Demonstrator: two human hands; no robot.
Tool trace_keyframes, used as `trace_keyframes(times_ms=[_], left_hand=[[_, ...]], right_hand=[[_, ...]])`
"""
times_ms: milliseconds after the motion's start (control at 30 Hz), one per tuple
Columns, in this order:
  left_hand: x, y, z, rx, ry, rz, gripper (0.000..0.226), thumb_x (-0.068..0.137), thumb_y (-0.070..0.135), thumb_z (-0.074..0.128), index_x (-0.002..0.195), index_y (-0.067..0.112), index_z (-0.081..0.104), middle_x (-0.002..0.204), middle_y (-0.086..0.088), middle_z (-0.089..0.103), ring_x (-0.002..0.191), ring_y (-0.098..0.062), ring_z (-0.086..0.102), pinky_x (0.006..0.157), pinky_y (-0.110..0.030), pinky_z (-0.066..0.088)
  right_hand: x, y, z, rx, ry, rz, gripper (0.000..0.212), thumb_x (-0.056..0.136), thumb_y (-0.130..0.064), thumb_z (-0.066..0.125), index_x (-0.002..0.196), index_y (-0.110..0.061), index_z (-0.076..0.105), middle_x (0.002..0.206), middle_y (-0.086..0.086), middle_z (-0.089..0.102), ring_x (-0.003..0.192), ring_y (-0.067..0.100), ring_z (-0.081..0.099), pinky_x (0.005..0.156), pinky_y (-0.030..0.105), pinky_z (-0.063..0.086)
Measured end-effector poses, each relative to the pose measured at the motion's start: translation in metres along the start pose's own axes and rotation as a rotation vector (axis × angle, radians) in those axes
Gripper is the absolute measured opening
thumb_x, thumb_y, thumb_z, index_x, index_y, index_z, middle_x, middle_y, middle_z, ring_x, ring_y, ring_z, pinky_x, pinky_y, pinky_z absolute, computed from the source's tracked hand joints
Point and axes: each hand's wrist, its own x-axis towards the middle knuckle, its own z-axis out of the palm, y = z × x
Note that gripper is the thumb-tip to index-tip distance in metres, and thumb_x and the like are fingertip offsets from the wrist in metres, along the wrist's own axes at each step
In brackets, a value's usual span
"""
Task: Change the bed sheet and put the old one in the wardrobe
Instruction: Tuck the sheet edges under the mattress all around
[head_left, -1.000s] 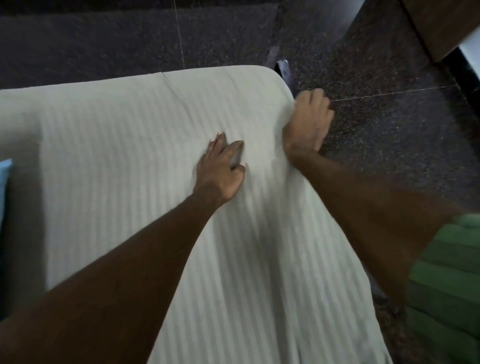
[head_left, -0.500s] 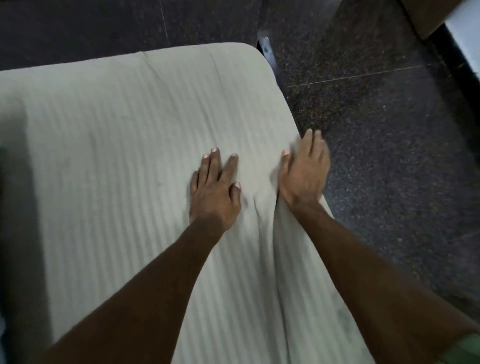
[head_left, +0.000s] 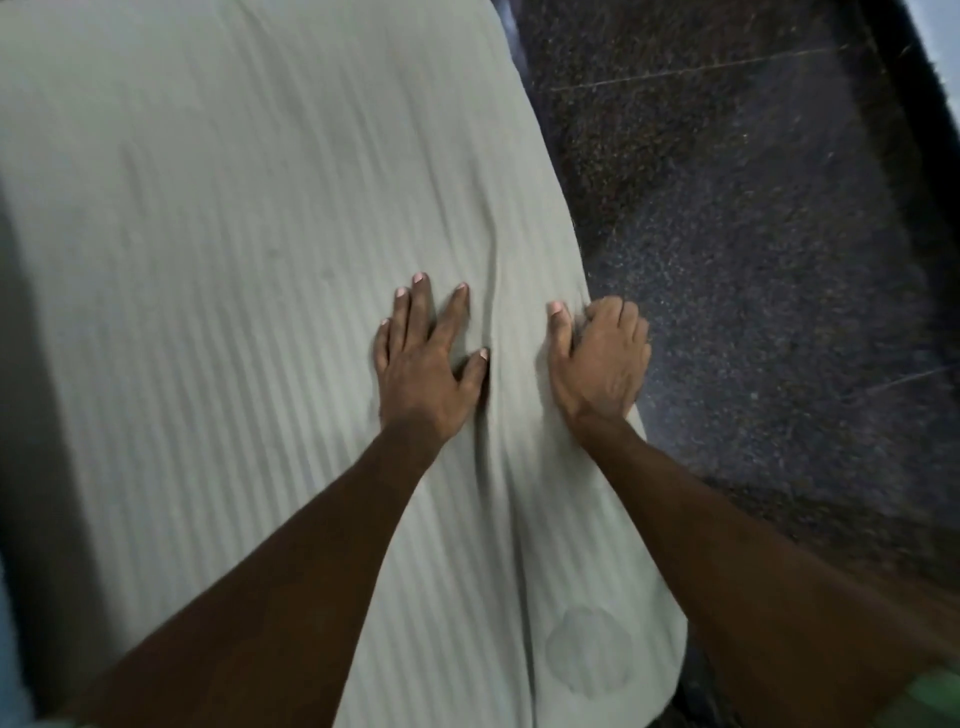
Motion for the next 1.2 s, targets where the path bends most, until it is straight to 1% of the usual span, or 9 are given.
trace_keyframes(times_ms=[233,433,533,667,733,867,933,1100,1200], left_hand=[[-0.041,0.022,0.017,0.023,-0.015,-0.007,0.071,0.100,0.062,0.043,0.162,0.044,0.013,0.173,0.001,-0.004,0.159,-0.022,-0.006,0.127,-0.049,0.010],[-0.045,0.035,0.019,0.096,-0.037,0.016,0.072,0.101,0.062,0.040,0.163,0.042,0.008,0.173,-0.002,-0.005,0.159,-0.028,-0.006,0.126,-0.051,0.010],[-0.052,0.035,0.019,0.139,-0.035,-0.012,0.071,0.101,0.060,0.040,0.163,0.041,0.010,0.173,-0.004,-0.001,0.159,-0.028,-0.001,0.125,-0.052,0.013],[-0.054,0.047,0.015,0.116,0.004,-0.047,0.065,0.100,0.054,0.050,0.160,0.041,0.026,0.172,-0.003,0.014,0.157,-0.023,0.012,0.121,-0.050,0.018],[-0.060,0.056,0.012,0.090,0.029,-0.052,0.060,0.100,0.045,0.056,0.156,0.041,0.035,0.169,0.001,0.022,0.154,-0.020,0.020,0.116,-0.049,0.023],[-0.087,0.056,0.010,0.094,0.051,0.003,0.054,0.098,0.027,0.059,0.149,0.035,0.044,0.163,0.008,0.032,0.145,-0.016,0.033,0.107,-0.044,0.031],[-0.105,0.048,0.012,0.060,0.028,0.001,0.053,0.100,0.026,0.057,0.151,0.032,0.043,0.162,0.007,0.032,0.145,-0.017,0.034,0.108,-0.045,0.036],[-0.134,0.054,0.024,0.045,-0.021,-0.083,0.058,0.103,0.022,0.053,0.157,0.030,0.034,0.167,0.004,0.022,0.150,-0.020,0.028,0.113,-0.047,0.037],[-0.131,0.062,0.022,0.009,-0.014,-0.120,0.060,0.099,0.021,0.060,0.154,0.030,0.037,0.166,0.004,0.024,0.149,-0.021,0.028,0.112,-0.050,0.037]], right_hand=[[0.013,0.035,-0.023,0.020,-0.127,0.014,0.021,0.107,-0.033,0.041,0.097,-0.017,0.050,0.107,0.009,0.060,0.094,0.035,0.060,0.070,0.039,0.033],[0.026,0.044,-0.018,-0.010,-0.176,0.028,0.019,0.105,-0.034,0.042,0.093,-0.020,0.048,0.106,0.007,0.060,0.099,0.033,0.059,0.074,0.041,0.038],[0.004,0.030,-0.023,-0.034,-0.123,0.063,0.016,0.100,-0.030,0.050,0.107,-0.019,0.058,0.115,0.008,0.060,0.111,0.033,0.055,0.088,0.044,0.041],[-0.070,0.020,-0.049,0.011,-0.042,-0.049,0.039,0.094,-0.043,0.059,0.125,-0.019,0.053,0.119,0.003,0.054,0.111,0.026,0.049,0.093,0.043,0.038],[-0.109,0.033,-0.056,-0.025,-0.104,-0.072,0.044,0.092,-0.057,0.059,0.114,-0.019,0.054,0.111,0.003,0.054,0.105,0.027,0.050,0.091,0.045,0.039],[-0.120,0.079,-0.056,-0.006,-0.115,0.181,0.058,0.084,-0.078,0.057,0.092,-0.020,0.050,0.090,0.001,0.058,0.094,0.030,0.055,0.089,0.047,0.040],[-0.114,0.093,-0.055,0.061,-0.107,0.221,0.055,0.089,-0.074,0.055,0.083,-0.019,0.050,0.081,0.000,0.055,0.085,0.029,0.056,0.083,0.045,0.042],[-0.114,0.106,-0.048,0.108,-0.084,-0.098,0.027,0.106,-0.030,0.053,0.087,-0.014,0.064,0.083,0.008,0.066,0.077,0.031,0.059,0.075,0.042,0.044],[-0.102,0.113,-0.052,0.076,-0.110,-0.144,0.030,0.105,-0.029,0.050,0.082,-0.015,0.061,0.081,0.009,0.067,0.075,0.032,0.060,0.074,0.044,0.044]])
